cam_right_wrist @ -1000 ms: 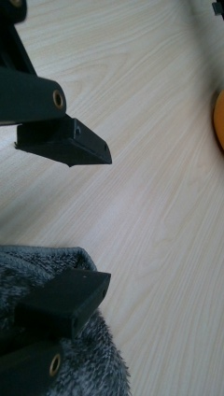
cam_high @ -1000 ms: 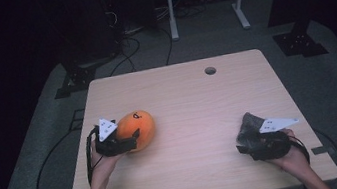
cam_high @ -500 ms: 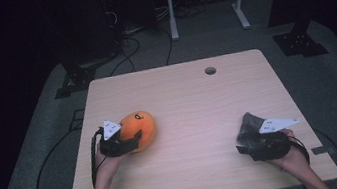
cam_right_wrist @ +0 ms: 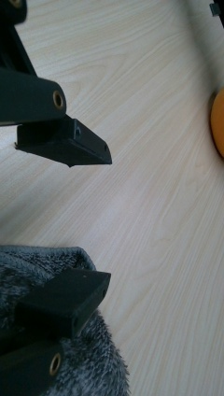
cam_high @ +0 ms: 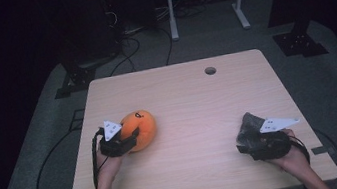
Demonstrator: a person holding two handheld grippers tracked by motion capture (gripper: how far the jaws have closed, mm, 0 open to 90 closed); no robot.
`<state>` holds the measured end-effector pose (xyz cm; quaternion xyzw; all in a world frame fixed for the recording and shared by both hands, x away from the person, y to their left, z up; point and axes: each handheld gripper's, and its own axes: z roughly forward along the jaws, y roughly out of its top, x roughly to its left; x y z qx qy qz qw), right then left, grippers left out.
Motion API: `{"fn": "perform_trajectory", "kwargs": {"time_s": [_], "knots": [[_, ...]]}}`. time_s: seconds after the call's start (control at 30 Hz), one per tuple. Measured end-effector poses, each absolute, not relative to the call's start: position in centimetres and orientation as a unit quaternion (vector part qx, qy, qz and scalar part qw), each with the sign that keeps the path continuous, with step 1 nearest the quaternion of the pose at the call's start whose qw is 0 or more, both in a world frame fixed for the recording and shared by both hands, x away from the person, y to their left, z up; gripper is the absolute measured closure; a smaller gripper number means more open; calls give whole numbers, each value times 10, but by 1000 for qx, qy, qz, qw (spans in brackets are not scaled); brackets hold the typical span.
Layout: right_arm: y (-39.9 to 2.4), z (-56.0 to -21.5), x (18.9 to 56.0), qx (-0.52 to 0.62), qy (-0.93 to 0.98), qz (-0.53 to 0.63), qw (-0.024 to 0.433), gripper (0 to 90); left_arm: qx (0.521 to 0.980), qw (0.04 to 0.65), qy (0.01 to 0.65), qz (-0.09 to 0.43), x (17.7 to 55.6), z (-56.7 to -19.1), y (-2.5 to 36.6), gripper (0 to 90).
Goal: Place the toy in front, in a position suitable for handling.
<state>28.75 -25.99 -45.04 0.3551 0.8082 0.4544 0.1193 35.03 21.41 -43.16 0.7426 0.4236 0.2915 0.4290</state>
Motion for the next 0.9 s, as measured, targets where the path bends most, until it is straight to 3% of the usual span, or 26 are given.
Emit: {"fn": "perform_trajectory", "kwargs": {"time_s": [0.47,0.9], "knots": [[-262,-449,287,358,805,458,122,355,691,502,431,292,339,-409,222,457],[-264,-449,287,359,803,459,127,355,708,543,358,277,323,-384,175,455]]}}
